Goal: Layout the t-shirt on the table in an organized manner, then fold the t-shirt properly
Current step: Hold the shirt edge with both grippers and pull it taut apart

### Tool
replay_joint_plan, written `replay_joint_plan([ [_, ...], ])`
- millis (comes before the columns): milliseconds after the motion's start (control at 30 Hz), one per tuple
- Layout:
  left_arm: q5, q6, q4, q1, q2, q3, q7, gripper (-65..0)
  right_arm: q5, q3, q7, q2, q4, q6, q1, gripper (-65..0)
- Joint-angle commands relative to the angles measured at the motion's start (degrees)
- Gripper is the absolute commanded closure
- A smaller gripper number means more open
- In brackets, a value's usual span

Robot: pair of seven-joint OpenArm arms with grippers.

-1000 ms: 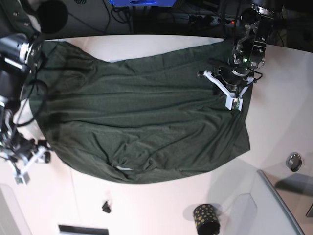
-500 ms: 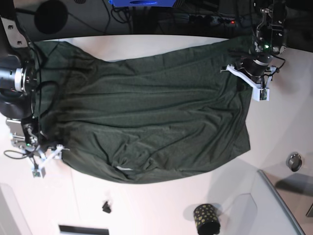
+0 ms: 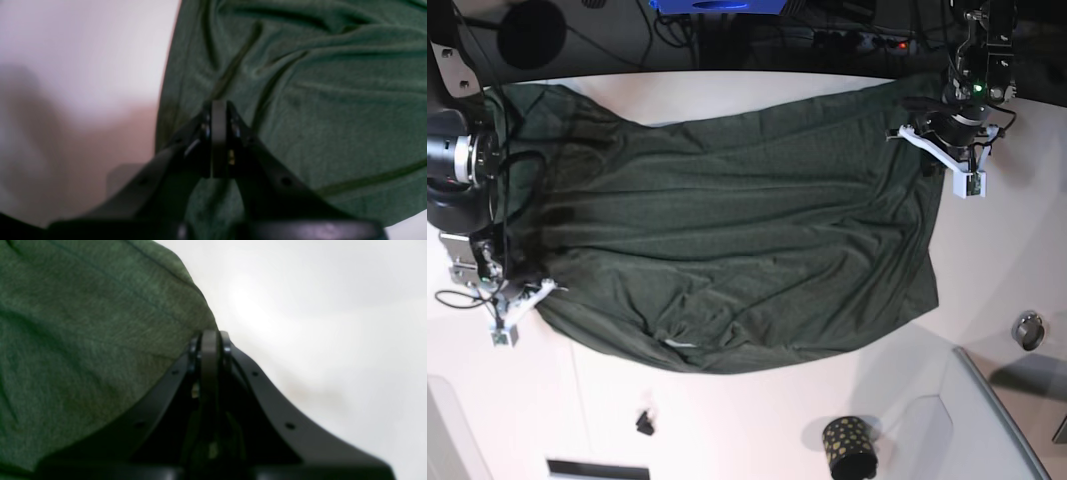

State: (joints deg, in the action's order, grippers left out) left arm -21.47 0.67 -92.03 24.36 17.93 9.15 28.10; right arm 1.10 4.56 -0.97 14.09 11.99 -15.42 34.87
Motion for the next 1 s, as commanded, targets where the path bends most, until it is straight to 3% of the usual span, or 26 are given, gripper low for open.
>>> replay_joint_plan([
  [0, -0.37, 0.08, -0.85, -0.05, 0.48, 0.13, -0.89, 0.0, 0.0, 0.15, 0.31, 0.64, 0.89, 0.26, 1.65, -0.8],
  [233, -0.37, 0.08, -0.85, 0.12, 0.48, 0.13, -0.89, 0.0, -0.09, 0.06, 0.31, 0.81, 2.91, 0.87, 2.8, -0.8],
  [400, -0.37, 0.08, -1.2, 0.3, 0.4, -0.14, -0.89, 0.0, -0.18, -0.29, 0.14, 1.69, 10.56, 7.2, 1.57, -0.8],
  [633, -0.37, 0.08, -1.2, 0.3, 0.4, -0.14, -0.89, 0.0, -0.18, -0.29, -0.21, 1.52, 11.35, 7.46, 1.57, -0.8],
  [733, -0.37, 0.08, -1.2, 0.3, 0.4, -0.14, -0.89, 0.0, -0.18, -0.29, -0.13, 0.02, 11.35, 7.46, 1.57, -1.8],
  [800, -0.46, 0.08, -1.2, 0.3, 0.31, -0.14, -0.89, 0.0, -0.18, -0.29, -0.39, -0.5, 11.35, 7.46, 1.57, -7.1],
  [867, -0.46, 0.08, -1.38, 0.3, -0.13, -0.14, -0.89, 0.0, -0.18, -0.21, -0.48, -0.5, 11.35, 7.46, 1.65, -21.0],
  [933, -0.37, 0.08, -2.26, 0.65, -0.4, -0.14, -0.62, 0.0, -0.18, 0.06, -0.48, -0.15, 11.35, 7.46, 1.92, -31.1],
  [967, -0.37, 0.08, -3.05, 1.27, -0.4, -0.14, 0.34, 0.0, -0.09, 0.15, -0.48, 0.02, 11.53, 7.46, 2.27, -31.7],
])
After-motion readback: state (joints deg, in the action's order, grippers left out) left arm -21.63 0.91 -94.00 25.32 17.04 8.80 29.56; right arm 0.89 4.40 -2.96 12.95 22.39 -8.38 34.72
